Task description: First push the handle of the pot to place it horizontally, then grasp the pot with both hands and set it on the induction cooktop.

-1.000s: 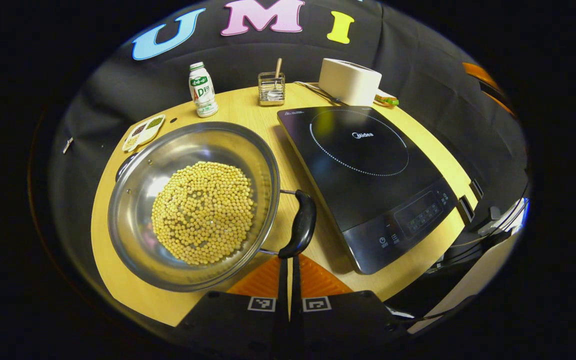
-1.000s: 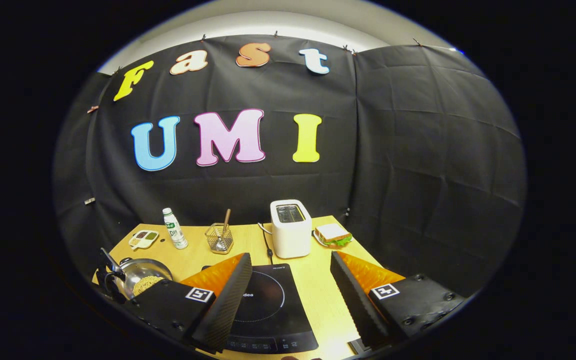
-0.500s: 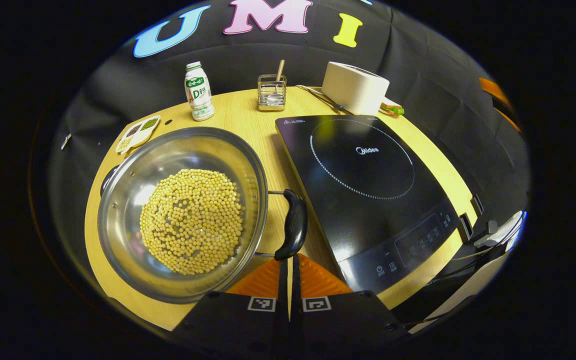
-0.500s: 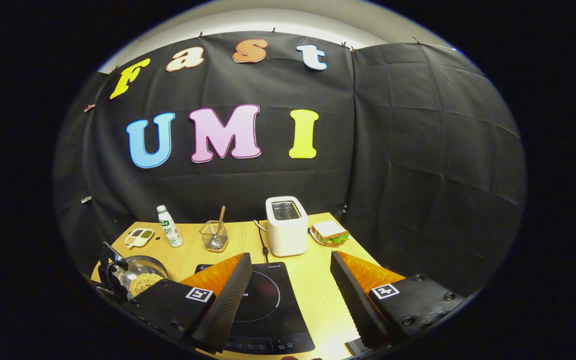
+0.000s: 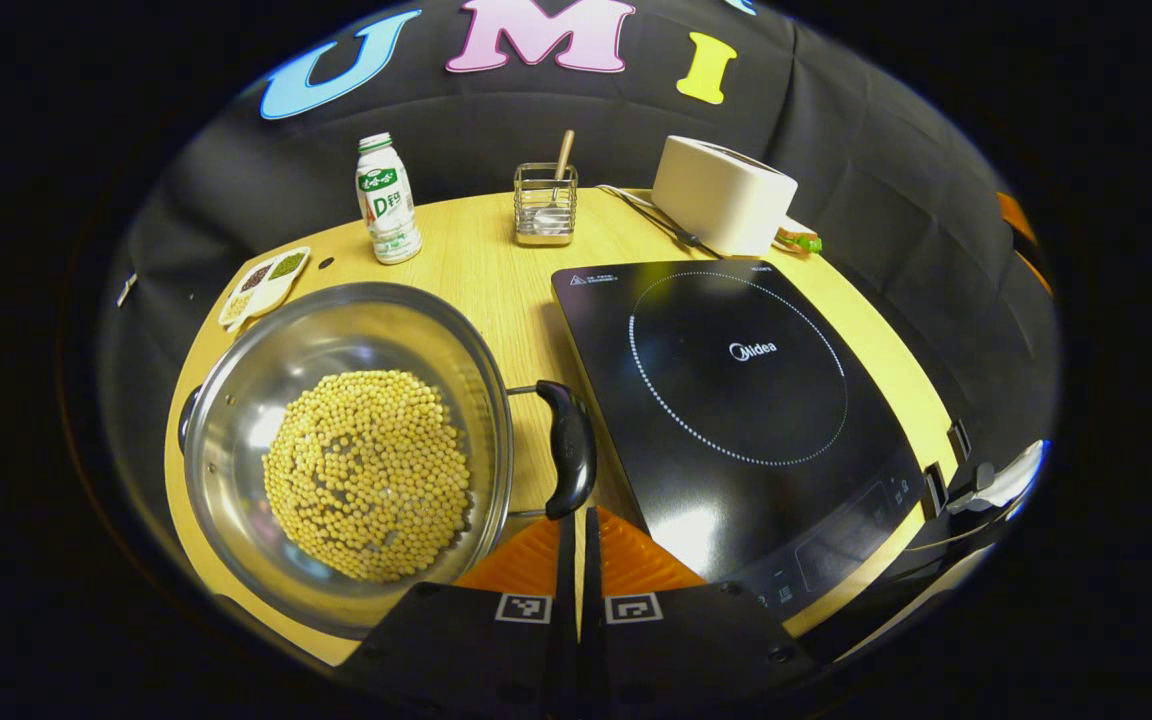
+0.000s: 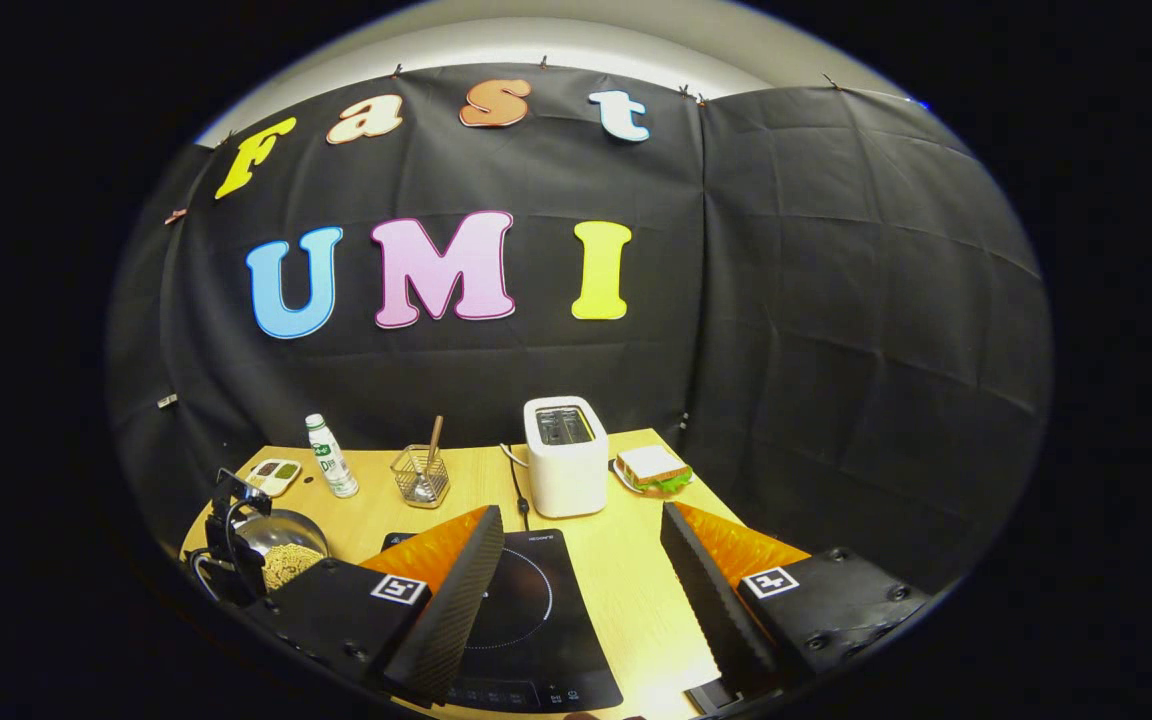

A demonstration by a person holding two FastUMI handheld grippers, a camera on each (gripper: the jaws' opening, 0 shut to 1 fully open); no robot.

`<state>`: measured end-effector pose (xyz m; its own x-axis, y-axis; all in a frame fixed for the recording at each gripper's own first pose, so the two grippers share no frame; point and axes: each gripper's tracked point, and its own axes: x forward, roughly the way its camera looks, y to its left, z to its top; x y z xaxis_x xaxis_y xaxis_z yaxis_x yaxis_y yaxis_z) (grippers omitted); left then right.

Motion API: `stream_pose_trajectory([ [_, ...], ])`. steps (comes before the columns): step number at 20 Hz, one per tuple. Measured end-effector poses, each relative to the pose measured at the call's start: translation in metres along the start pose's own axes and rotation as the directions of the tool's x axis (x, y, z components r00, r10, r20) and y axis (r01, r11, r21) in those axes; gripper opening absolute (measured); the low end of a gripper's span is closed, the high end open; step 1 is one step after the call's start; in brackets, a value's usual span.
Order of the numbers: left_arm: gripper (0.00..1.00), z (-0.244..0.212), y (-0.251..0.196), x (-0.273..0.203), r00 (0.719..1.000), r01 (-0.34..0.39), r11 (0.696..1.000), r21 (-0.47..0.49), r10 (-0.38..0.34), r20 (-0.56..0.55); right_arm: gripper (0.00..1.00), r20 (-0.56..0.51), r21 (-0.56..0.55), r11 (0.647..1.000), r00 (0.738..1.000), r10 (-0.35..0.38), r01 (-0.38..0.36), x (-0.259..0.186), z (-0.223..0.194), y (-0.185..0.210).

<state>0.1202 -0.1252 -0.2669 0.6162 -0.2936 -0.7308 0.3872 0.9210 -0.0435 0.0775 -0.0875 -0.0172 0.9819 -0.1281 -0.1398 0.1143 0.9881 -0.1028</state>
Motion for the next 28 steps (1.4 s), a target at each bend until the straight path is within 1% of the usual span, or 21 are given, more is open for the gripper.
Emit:
stream_pose_trajectory([
  [3,0.05,0.011,0.002,0.008,1.0,0.0,1.0,-0.003,0.0,0.01,0.98,0.004,-0.006,1.0,1.0,-0.009,0.009,-0.002,0.002,-0.005],
  [9,0.05,0.028,0.005,0.02,1.0,0.003,0.999,0.035,-0.003,0.026,0.98,0.005,-0.016,0.999,0.999,-0.033,0.033,-0.006,0.001,-0.016],
  [13,0.05,0.035,0.005,0.025,0.999,0.007,1.0,0.016,-0.008,0.044,0.98,-0.002,-0.026,0.999,0.999,-0.037,0.037,-0.009,-0.001,-0.017],
  [17,0.05,0.038,0.002,0.023,0.998,0.03,0.999,0.017,-0.031,0.062,0.98,-0.004,-0.037,0.999,1.0,-0.03,0.03,-0.014,-0.003,-0.016],
  [19,0.05,0.042,-0.007,0.014,0.994,0.061,0.998,0.025,-0.063,0.092,0.98,-0.004,-0.027,1.0,1.0,-0.015,0.015,-0.014,-0.002,-0.013],
  [22,0.05,0.057,-0.015,-0.011,0.979,0.081,0.996,0.041,-0.087,0.182,0.98,-0.017,-0.028,1.0,1.0,-0.001,0.0,-0.013,-0.007,-0.005],
  [26,0.06,0.084,-0.014,-0.058,0.936,0.103,0.995,0.021,-0.104,0.337,0.98,-0.039,-0.04,0.998,0.998,0.047,-0.049,-0.014,-0.014,0.017],
  [28,0.17,0.096,0.0,-0.083,0.913,0.096,0.995,-0.018,-0.081,0.399,0.98,-0.041,-0.062,0.995,0.996,0.08,-0.082,-0.015,-0.016,0.03],
])
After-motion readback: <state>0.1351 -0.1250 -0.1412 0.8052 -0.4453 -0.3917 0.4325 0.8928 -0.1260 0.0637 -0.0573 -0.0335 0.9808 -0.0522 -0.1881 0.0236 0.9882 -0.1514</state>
